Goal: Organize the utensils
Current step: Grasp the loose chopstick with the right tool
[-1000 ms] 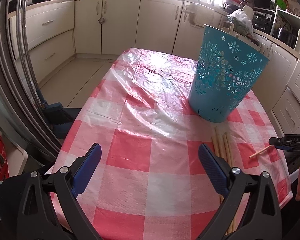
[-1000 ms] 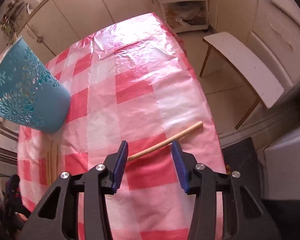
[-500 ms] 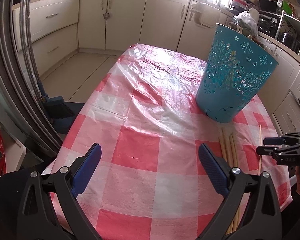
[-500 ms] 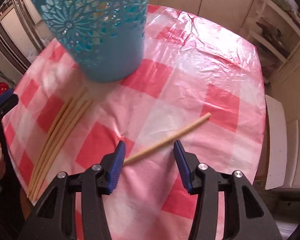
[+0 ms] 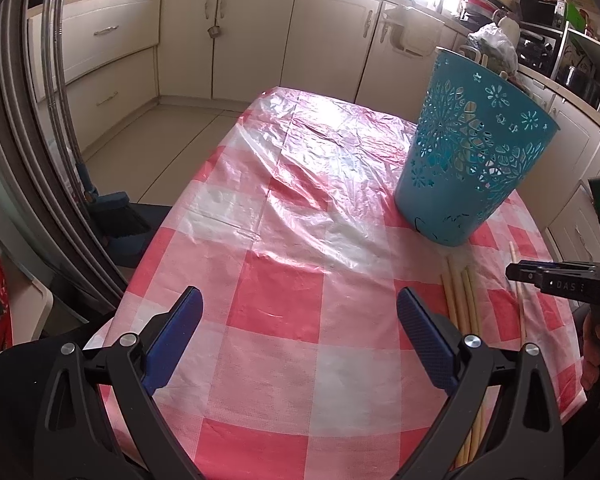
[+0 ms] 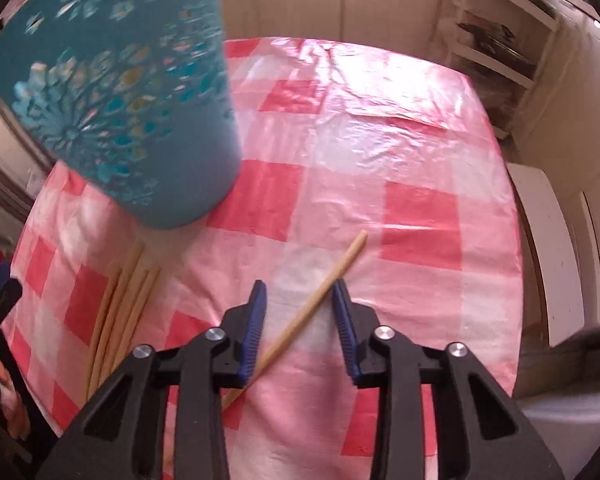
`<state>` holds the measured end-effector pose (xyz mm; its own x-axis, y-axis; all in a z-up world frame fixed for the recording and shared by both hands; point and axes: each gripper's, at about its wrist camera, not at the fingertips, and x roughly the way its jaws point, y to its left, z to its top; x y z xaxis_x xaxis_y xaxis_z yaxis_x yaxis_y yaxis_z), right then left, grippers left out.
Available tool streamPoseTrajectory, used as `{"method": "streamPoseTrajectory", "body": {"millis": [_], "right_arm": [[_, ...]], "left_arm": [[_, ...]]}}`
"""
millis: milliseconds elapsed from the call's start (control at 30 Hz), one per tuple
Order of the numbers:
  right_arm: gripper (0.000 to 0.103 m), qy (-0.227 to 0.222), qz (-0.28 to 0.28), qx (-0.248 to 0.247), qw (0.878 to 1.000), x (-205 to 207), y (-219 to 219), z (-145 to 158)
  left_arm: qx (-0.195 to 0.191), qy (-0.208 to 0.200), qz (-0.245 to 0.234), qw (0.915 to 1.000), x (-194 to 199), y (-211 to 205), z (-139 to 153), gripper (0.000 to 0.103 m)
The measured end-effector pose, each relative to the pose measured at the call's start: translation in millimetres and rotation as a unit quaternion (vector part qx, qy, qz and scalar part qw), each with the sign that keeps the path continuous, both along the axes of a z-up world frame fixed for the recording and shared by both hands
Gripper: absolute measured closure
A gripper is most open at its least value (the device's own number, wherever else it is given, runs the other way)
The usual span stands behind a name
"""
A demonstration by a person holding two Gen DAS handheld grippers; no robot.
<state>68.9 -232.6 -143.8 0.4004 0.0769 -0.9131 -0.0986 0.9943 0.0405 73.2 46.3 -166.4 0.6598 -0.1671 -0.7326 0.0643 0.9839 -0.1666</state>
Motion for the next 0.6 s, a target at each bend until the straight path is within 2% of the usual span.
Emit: {"method": "streamPoseTrajectory", "body": {"millis": [67, 167, 300, 400, 467, 533, 600], "right_arm": [[0.09, 0.008, 0.016, -0.007, 1.0, -0.6, 5.1, -1.9], [0.09, 0.018, -0.008, 0.007, 1.0, 3.7, -0.6, -3.4], [0.09, 0.018, -0.017, -0.031, 0.999, 12.6, 11.8, -3.9], [0.09, 0.009, -0.049, -0.033, 0.998, 24.7, 10.1, -4.9], [0.09, 0.002, -0.049, -0.047, 0.998, 28.4, 15.6, -5.3], [0.094, -0.001, -0.037, -0.053, 0.998, 27.4, 19.8, -4.9], [0.097, 0.002, -0.041, -0.038, 0.998, 25.7, 14.7, -4.2]], "left_arm": [[-0.004, 0.004, 0.005, 1.0, 1.6, 3.1, -2.5, 0.009], [-0.007, 0.008, 0.008, 0.9999, 3.8, 4.7, -5.9, 0.009], [0.0, 0.003, 0.005, 1.0, 2.9, 1.7, -5.8, 0.009], [0.009, -0.003, 0.003, 0.9999, 1.6, -0.5, -6.2, 0.009], [0.013, -0.005, 0.003, 0.9999, 0.8, -1.1, -7.4, 0.009], [0.018, -0.006, 0.003, 0.9998, 0.7, -1.0, -9.1, 0.009], [0.017, -0.007, 0.004, 0.9998, 0.7, 0.0, -10.4, 0.009]]}}
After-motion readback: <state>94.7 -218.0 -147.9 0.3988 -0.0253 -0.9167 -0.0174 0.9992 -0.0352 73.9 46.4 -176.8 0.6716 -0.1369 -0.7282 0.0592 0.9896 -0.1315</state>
